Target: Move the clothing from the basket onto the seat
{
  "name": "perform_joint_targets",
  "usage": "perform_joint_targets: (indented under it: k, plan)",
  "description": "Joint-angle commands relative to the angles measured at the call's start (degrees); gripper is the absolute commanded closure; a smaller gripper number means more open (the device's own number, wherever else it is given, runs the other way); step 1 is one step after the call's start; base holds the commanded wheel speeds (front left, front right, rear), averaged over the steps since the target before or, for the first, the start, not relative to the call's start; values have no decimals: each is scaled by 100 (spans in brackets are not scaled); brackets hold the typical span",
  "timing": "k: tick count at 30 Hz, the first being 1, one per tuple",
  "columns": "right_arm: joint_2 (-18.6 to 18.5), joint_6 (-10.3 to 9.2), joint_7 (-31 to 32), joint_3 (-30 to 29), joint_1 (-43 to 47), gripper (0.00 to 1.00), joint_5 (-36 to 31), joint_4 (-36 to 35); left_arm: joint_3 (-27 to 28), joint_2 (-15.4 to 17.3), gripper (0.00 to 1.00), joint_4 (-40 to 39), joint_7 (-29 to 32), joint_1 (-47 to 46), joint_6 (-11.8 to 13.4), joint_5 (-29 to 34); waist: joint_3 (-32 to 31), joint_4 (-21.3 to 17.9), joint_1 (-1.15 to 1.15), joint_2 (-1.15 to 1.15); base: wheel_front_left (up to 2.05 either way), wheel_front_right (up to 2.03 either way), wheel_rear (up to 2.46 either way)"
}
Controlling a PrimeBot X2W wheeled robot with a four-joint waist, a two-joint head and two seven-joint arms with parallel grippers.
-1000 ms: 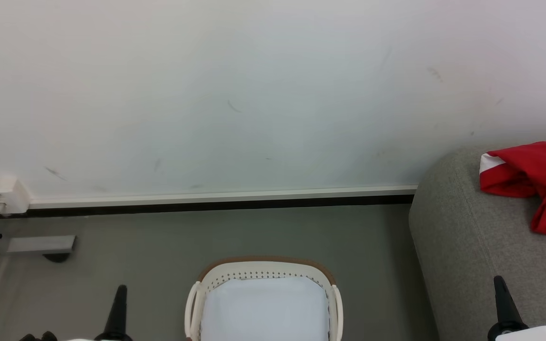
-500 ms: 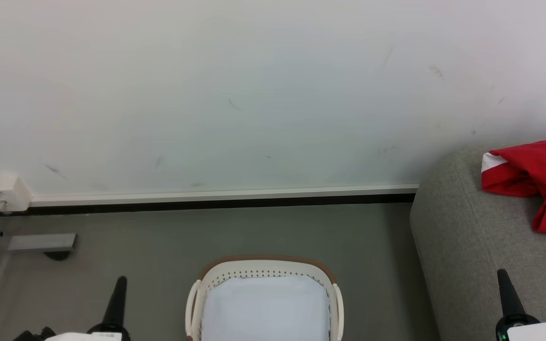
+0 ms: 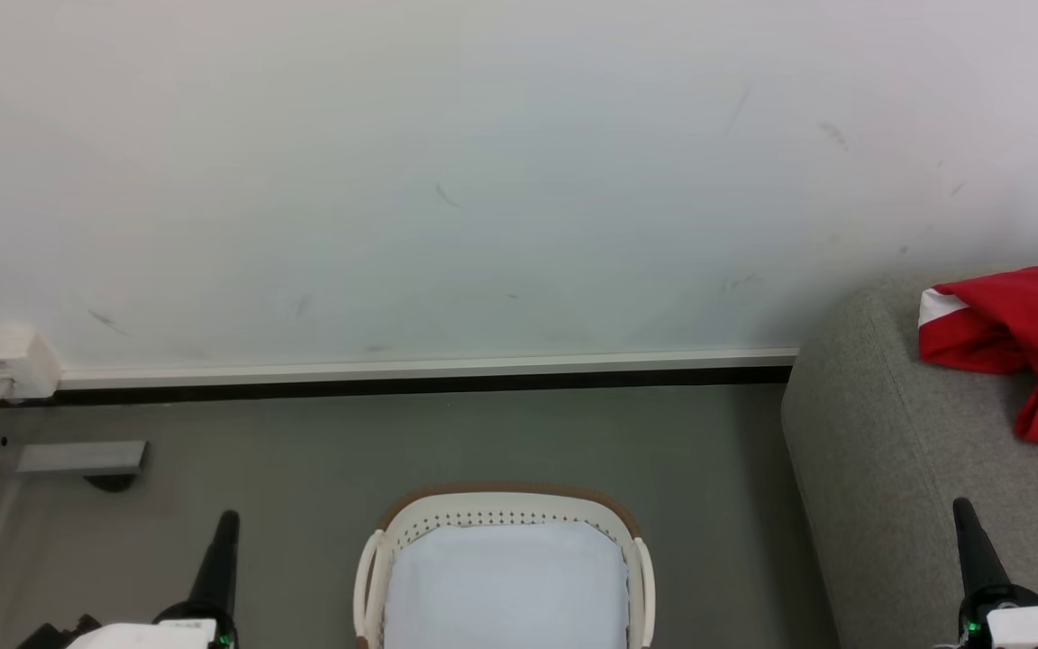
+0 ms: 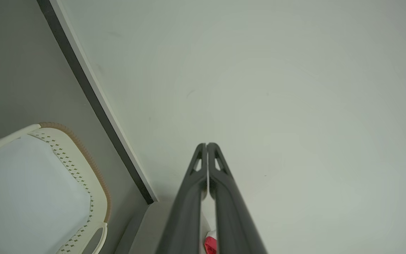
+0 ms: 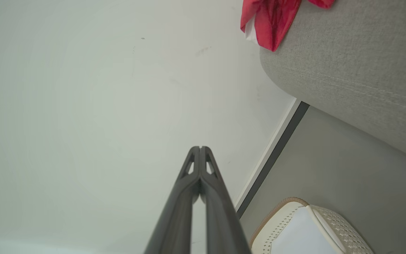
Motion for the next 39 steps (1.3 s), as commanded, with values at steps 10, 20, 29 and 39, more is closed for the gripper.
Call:
perform_joint_targets:
  k: [10,20,29,39]
  plan:
    - [-63,-12,150,-67,-77,100,561,-140,47,53,100,-76,161,-134,-30,-530,20,13,0,0,0,0,0]
    - [-65,-12,255,-111,-89,100,979,-216,63,57,100,-107,266,-180,-32,-952,40,25,0,0,0,0,0]
    - [-66,-13,335,-147,-100,100,1330,-293,75,59,100,-135,366,-221,-34,-1293,58,36,0,0,0,0,0]
    - [-66,-13,353,-149,-100,100,1347,-291,75,58,100,-137,374,-225,-30,-1338,60,38,0,0,0,0,0]
